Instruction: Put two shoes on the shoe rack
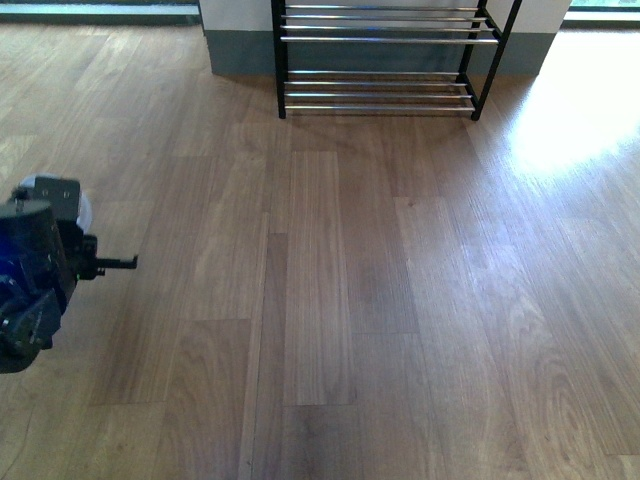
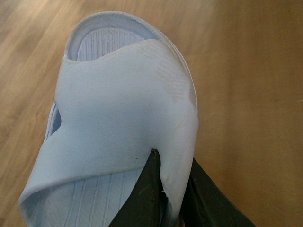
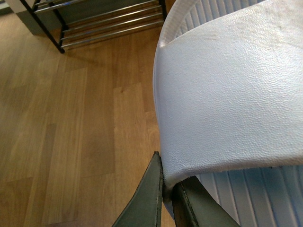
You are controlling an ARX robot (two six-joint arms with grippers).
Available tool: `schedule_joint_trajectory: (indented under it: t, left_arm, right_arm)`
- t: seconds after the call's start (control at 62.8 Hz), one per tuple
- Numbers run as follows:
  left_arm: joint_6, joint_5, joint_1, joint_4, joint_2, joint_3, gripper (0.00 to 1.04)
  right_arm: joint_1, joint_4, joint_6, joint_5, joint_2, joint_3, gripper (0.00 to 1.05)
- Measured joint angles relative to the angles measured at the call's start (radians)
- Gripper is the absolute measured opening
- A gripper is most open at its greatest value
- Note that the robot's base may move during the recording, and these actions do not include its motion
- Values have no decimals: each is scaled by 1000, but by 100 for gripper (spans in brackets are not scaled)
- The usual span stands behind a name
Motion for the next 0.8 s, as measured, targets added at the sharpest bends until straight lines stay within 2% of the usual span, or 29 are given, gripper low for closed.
schedule_joint_trajectory:
  t: [0.111,0.159,0.287,0.35,0.541,0.796]
  left_arm:
    - [-49,-63,-145,-134,-444,-362,6]
    - [-66,-98,-191,-204,-617,-458,6]
    - [-134,-275,-336,-462,-1009,-544,6]
    - [-166,-343,-468,-620,-1233,-544,5]
    - [-233,-473,-658,-860,-1461,-529,5]
    - [-367,-544,-760,-1073,-1570,-514,5]
  right_arm:
    - [0,0,0,1,0,0,2]
    - [0,0,0,1,0,0,2]
    - [0,0,0,0,0,0,2]
    - [1,0,0,-2,0,0,2]
    - [0,0,0,1,0,0,2]
    - [0,0,0,2,0,0,2]
